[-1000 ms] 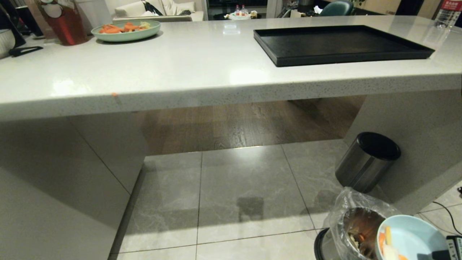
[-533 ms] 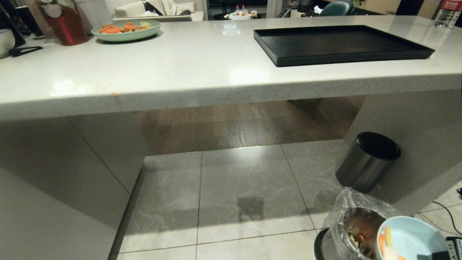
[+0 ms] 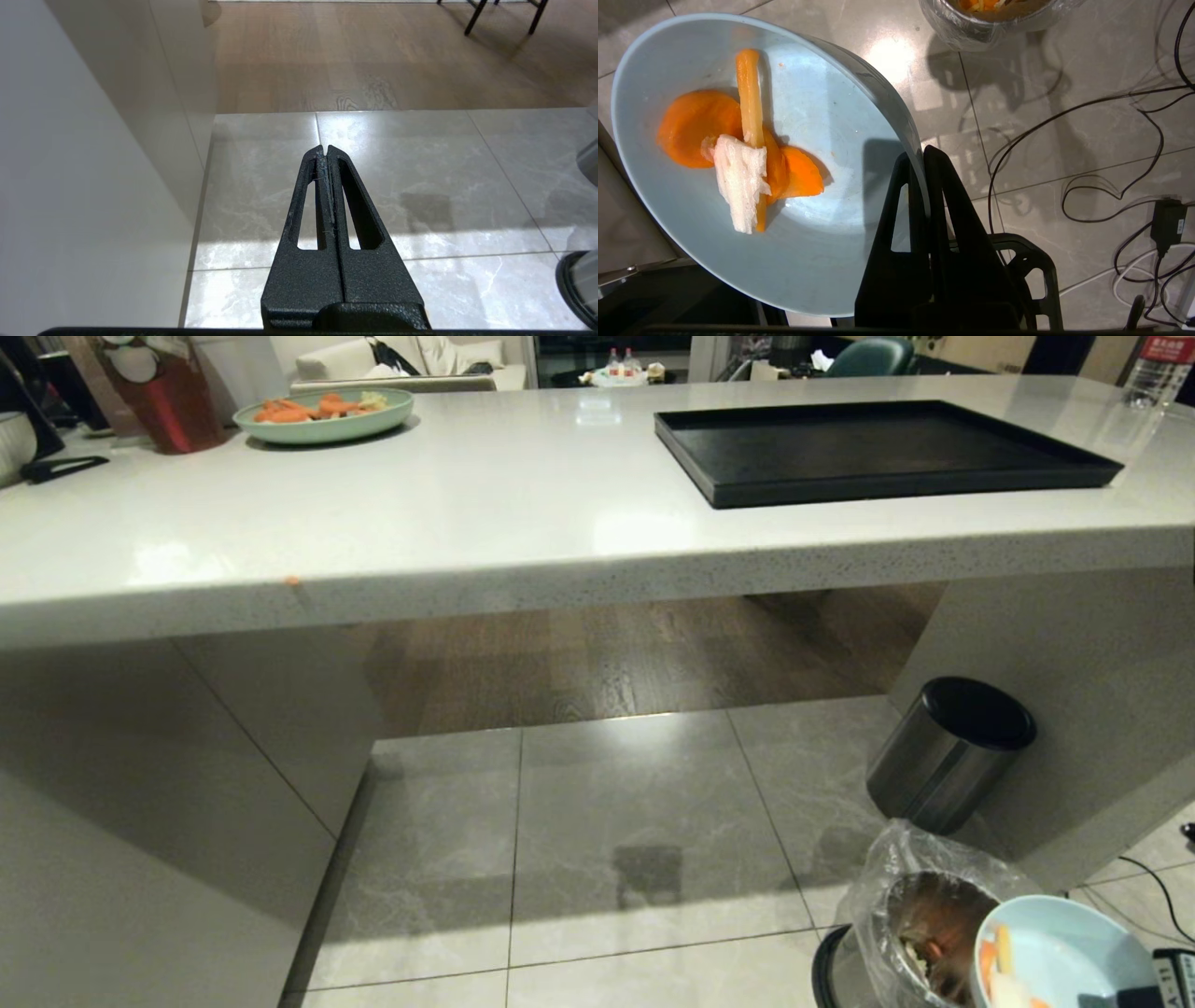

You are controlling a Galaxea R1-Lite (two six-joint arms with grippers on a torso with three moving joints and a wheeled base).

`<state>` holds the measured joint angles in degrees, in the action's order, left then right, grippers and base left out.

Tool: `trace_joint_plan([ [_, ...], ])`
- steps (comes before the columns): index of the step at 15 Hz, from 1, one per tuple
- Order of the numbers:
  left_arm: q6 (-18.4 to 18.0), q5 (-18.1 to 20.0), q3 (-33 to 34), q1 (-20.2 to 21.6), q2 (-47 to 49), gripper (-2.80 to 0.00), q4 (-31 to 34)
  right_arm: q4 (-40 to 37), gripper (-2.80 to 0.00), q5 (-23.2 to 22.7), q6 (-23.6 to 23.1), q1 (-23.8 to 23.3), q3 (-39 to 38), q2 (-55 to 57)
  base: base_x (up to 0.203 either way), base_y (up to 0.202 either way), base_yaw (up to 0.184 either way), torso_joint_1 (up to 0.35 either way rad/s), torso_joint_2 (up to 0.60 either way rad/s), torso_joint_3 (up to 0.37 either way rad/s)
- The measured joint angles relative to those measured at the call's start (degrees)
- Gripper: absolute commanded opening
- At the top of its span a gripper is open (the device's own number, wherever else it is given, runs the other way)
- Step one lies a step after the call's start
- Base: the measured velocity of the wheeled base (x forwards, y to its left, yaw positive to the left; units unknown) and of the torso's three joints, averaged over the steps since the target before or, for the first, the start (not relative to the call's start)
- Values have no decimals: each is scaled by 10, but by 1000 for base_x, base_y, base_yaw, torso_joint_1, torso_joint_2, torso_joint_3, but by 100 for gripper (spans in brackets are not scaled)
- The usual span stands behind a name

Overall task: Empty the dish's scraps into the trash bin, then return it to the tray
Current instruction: Move the bowl over the trash can

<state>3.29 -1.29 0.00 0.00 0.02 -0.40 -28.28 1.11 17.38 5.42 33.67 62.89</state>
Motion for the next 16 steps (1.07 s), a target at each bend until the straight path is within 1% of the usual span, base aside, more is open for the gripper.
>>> trace_joint_plan([
  [7,0,0,0,0,0,-280,1,-1,-280,1,0,0,0,1,4,7,-164,5,3,3],
  [9,0,0,0,0,0,-280,1,-1,-280,1,0,0,0,0,3,5,-114,-1,5,4],
  [16,0,0,0,0,0,-280,1,-6,-280,2,0,0,-2,-5,0,0,0,0,0,0],
])
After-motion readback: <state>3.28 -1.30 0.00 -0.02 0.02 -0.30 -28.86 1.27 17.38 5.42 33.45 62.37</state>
